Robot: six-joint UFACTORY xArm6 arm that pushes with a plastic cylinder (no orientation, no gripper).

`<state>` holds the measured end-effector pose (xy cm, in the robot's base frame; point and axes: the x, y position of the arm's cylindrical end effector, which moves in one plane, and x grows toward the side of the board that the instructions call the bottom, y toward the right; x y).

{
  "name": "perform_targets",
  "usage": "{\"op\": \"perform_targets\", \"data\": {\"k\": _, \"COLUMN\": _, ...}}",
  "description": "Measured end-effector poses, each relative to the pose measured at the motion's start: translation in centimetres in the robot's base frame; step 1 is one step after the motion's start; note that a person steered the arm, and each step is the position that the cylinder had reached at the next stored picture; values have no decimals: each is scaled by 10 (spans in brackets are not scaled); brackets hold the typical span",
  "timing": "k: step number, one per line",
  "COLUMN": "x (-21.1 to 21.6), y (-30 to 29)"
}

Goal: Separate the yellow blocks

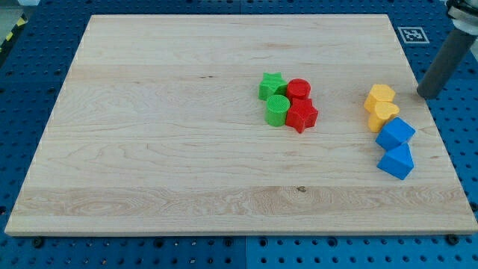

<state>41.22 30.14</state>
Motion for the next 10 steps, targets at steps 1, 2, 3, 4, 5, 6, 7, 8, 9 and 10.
{"op": "perform_targets", "data": {"k": 1, "x": 3, "y": 0}}
{"op": "perform_targets", "data": {"k": 2, "x": 6, "y": -24}}
{"op": "perform_targets", "data": {"k": 3, "x": 17, "y": -35}}
{"op": "perform_targets", "data": {"k": 4, "x": 36, "y": -38}}
{"op": "perform_targets", "data": {"k": 5, "x": 36, "y": -65}}
{"op": "perform_targets", "data": {"k": 6, "x": 36, "y": -82}}
{"op": "perform_targets", "data": {"k": 7, "x": 32, "y": -89}}
{"op": "perform_targets", "data": {"k": 8, "x": 12, "y": -112}}
{"op": "perform_targets", "data": {"k": 9, "x": 16, "y": -124}}
{"op": "perform_targets", "data": {"k": 10, "x": 38, "y": -120}}
